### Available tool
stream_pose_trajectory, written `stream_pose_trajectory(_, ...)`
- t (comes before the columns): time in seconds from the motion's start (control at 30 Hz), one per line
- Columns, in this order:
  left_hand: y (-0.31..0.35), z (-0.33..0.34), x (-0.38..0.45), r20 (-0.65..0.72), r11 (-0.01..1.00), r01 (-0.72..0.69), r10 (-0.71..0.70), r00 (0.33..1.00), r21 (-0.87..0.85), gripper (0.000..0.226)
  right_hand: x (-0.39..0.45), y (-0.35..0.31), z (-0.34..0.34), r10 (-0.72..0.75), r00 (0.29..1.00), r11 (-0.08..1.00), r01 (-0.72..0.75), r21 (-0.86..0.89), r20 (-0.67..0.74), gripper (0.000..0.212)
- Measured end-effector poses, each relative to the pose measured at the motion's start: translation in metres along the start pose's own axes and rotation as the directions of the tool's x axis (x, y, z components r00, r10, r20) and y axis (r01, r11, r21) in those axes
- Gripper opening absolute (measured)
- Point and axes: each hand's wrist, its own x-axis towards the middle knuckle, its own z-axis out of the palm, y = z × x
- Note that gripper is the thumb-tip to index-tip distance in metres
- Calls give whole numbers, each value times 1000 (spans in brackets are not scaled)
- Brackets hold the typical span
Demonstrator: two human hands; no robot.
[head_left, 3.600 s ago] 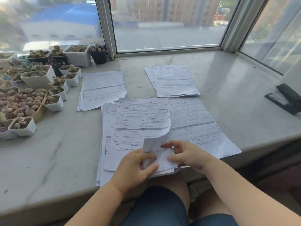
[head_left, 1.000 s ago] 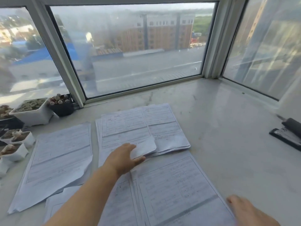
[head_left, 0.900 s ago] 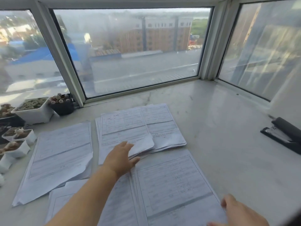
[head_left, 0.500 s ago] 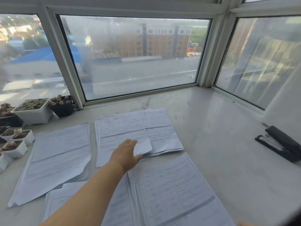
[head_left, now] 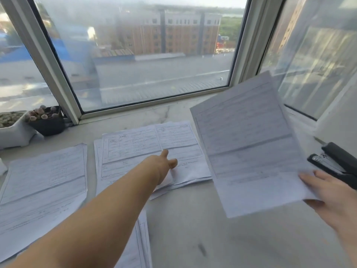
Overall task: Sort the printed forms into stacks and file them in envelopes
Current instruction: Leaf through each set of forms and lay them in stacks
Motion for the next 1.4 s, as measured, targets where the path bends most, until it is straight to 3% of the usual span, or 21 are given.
stream_pose_trajectory(0.13, -4, 5, 2, -6, 999, -52, 52, 999, 18, 59, 17, 14, 68, -8, 1000, 999, 9, -40, 28, 16)
stream_pose_trajectory(0.27, -23, 27, 0, -276, 988, -117, 87, 957, -96, 36, 31, 30, 109, -45, 999, 991, 43, -130, -13, 18)
stream_pose_trajectory(0.33, -32, 48, -4, -483, 931, -155, -26, 875, -331, 34, 39, 34, 126, -93, 996, 974, 91, -209, -2, 21)
stream_pose_trajectory(0.4, -39, 71, -12, -633, 813, -253, -174, 755, -525, 34, 46, 34, 145, -126, 992, 955, 130, -265, 29, 22)
stream_pose_trajectory(0.5, -40, 89, -22, -704, 717, -347, -278, 653, -605, 34, 51, 38, 176, -155, 982, 925, 182, -335, 107, 20)
stream_pose_trajectory(0.6, -41, 86, -23, -738, 724, -367, -287, 610, -584, 35, 51, 45, 208, -160, 968, 887, 227, -402, 193, 14)
stream_pose_trajectory(0.87, -57, 44, -6, -728, 865, -355, -17, 686, -354, 24, 39, 72, 242, -58, 953, 844, 206, -494, 298, 13)
stream_pose_trajectory(1.07, -41, 37, 21, -461, 971, -177, 86, 884, -160, 31, 31, 76, 242, -74, 922, 734, 308, -606, 380, 7)
stream_pose_trajectory(1.13, -34, 44, 27, -418, 974, -148, 64, 906, -173, 31, 29, 74, 243, -56, 910, 668, 341, -662, 412, 11)
stream_pose_trajectory(1.27, -24, 52, 27, -388, 943, -110, -22, 922, -314, 74, 22, 66, 235, -96, 906, 456, 409, -791, 413, 57)
stream_pose_trajectory(1.33, -22, 52, 20, -336, 926, -96, -35, 941, -364, 66, 8, 60, 220, -186, 884, 393, 468, -792, 430, 59)
stream_pose_trajectory(1.4, -24, 53, 6, -278, 923, -100, -7, 960, -371, 59, -16, 56, 197, -300, 827, 397, 561, -726, 475, 45)
